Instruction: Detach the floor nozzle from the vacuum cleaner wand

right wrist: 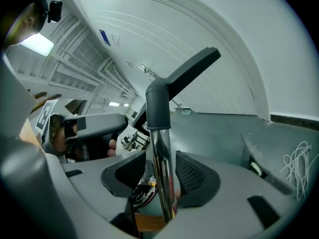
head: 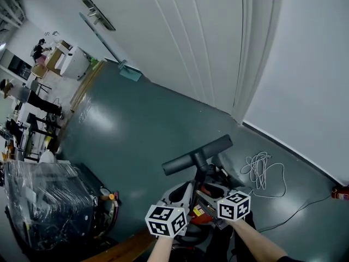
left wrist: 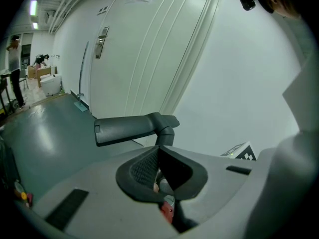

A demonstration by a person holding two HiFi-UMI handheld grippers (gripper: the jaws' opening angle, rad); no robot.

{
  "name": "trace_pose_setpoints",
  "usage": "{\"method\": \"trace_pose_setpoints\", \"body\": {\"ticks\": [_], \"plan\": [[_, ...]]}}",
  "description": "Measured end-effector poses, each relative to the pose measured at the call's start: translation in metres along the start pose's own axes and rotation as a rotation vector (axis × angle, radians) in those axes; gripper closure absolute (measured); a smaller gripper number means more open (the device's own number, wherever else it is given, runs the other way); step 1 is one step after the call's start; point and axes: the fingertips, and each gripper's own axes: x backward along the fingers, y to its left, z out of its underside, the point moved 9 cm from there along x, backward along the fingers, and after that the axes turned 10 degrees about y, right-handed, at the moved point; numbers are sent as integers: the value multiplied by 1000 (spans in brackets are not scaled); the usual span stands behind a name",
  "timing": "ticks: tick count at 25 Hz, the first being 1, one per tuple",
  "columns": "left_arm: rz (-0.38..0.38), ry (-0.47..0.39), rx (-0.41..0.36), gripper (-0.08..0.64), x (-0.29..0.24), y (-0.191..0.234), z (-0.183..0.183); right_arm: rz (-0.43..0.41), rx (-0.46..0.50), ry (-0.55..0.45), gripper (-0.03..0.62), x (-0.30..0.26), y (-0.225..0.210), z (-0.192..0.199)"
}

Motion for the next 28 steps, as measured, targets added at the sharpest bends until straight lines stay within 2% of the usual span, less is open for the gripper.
{"method": "trace_pose_setpoints", "body": {"ticks": [7, 12, 18, 22, 28], "plan": [[8, 7, -9, 555, -1, 5, -1, 15, -9, -21, 410, -24, -2, 3], [19, 10, -31, 555, -4, 7, -3, 42, 19, -36, 434, -27, -2, 3], [56, 45, -83, 548, -16, 4, -12, 40, 25, -39, 437, -27, -1, 3], [84, 93, -121, 465, -31, 0, -17, 38, 25, -41, 436, -27, -2, 3], [124, 197, -180, 379, -56, -3, -22, 37, 31, -47, 437, -26, -1, 4]]}}
